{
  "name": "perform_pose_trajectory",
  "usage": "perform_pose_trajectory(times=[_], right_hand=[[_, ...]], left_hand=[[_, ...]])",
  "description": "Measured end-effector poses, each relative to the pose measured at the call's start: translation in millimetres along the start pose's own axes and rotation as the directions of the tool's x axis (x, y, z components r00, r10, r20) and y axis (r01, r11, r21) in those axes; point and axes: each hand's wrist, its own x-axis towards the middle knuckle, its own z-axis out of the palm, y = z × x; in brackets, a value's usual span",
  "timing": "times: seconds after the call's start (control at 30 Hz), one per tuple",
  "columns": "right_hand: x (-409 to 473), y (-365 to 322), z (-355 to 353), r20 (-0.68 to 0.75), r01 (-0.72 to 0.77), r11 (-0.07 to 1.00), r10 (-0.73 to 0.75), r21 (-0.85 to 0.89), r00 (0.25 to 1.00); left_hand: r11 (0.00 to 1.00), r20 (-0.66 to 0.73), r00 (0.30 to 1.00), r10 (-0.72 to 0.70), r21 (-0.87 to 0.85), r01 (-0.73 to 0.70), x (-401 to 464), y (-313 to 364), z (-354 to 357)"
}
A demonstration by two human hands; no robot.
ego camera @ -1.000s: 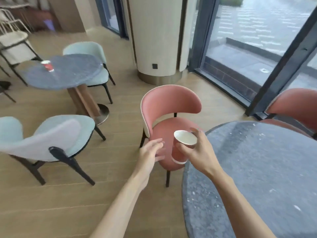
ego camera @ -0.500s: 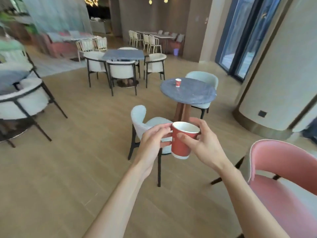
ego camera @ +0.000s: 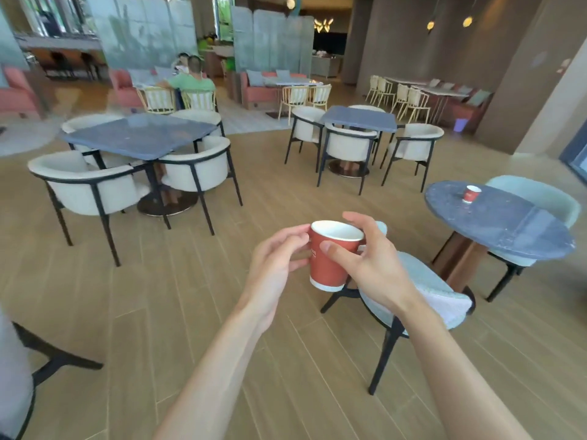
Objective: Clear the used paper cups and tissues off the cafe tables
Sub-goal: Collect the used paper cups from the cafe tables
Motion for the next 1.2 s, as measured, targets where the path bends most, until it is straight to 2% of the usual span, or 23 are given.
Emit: perform_pose_trajectory(times=[0.23,0.43,0.7,0.87,1.07,1.2], right_hand=[[96,-19,93,0.172,0.097,0.994,-0.103,0.040,0.980],[184,-55,202,0.332,0.174,0.979,-0.199,0.103,0.922],[241,-123,363,0.559,0.288,0.939,-0.343,0.187,0.755],[262,-162,473,0.644,0.325,0.918,-0.392,0.227,0.657],[302,-219,605,0.704,0.347,0.900,-0.426,0.264,0.569],[333,-260,679,0.706,0.371,0.883,-0.457,0.287,0.540]], left_hand=[[0.999,-0.176,0.984,0.039,0.014,-0.037,69,2,-90],[0.997,-0.369,0.926,0.074,0.050,-0.060,126,21,-189],[0.992,-0.610,0.782,0.130,0.088,-0.095,144,48,-327],[0.990,-0.730,0.670,0.132,0.065,-0.125,152,51,-428],[0.990,-0.801,0.584,0.131,0.074,-0.121,183,71,-557],[0.986,-0.820,0.552,0.153,0.092,-0.138,213,97,-634]])
